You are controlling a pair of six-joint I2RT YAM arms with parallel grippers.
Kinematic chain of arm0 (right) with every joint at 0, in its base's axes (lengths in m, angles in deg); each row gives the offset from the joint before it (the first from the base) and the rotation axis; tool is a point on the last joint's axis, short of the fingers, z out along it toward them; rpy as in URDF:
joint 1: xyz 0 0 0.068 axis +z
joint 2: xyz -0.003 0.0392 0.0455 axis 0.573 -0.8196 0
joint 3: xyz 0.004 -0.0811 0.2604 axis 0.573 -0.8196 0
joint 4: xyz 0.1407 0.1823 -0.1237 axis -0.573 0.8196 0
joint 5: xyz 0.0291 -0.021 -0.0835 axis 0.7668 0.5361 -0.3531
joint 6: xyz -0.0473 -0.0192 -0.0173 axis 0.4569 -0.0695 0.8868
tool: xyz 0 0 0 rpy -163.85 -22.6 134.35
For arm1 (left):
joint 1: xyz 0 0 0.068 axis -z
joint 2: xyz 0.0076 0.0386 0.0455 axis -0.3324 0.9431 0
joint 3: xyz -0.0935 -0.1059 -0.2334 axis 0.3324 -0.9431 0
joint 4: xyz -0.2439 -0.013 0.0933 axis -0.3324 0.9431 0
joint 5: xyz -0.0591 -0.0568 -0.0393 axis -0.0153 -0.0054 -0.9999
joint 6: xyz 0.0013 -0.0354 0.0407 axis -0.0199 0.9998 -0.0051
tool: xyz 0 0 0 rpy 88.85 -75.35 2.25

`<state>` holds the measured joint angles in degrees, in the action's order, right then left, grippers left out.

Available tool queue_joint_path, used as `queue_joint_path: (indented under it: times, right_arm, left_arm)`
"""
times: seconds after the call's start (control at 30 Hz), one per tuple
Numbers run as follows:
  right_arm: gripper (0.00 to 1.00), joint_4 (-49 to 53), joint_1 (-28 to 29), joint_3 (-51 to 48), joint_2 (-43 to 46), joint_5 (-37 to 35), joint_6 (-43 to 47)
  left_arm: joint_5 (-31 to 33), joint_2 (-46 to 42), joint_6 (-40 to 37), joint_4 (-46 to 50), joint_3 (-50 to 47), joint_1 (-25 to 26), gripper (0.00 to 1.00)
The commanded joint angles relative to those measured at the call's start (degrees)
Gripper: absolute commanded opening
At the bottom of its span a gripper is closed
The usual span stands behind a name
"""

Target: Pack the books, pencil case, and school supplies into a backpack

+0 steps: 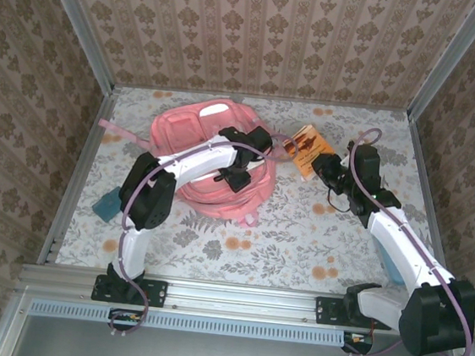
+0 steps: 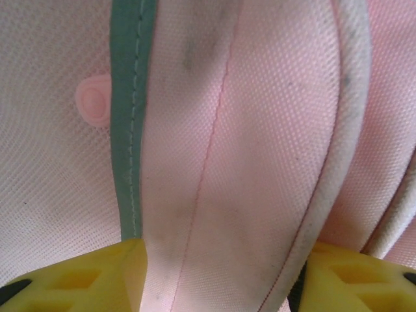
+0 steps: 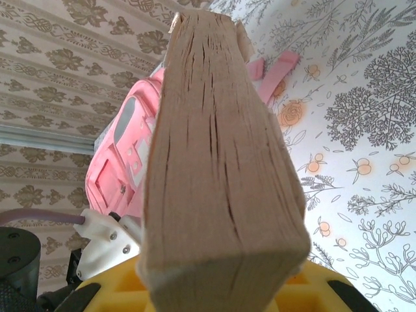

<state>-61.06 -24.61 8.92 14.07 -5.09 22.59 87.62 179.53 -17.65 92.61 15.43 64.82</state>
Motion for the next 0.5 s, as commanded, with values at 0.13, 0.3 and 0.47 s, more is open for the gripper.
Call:
queue_joint_path:
  times: [0.13, 0.3, 0.47]
  right_arm:
    - [0.11, -3.37, -0.36, -1.93, 2.53, 0.86, -0.94]
    - [0.11, -1.16, -0.64, -2.60, 5.09, -0.35, 0.15]
    - [0.11, 0.15, -0.78, -2.95, 6.74, -1.28, 1.12]
  left_arm:
    - [3.93, 2.24, -1.04, 3.24, 3.98, 1.29, 0.43]
    - [7.47, 0.15, -1.20, 2.15, 4.00, 2.39, 0.25]
    - [11.29, -6.04, -1.40, -2.34, 2.42, 3.15, 0.12]
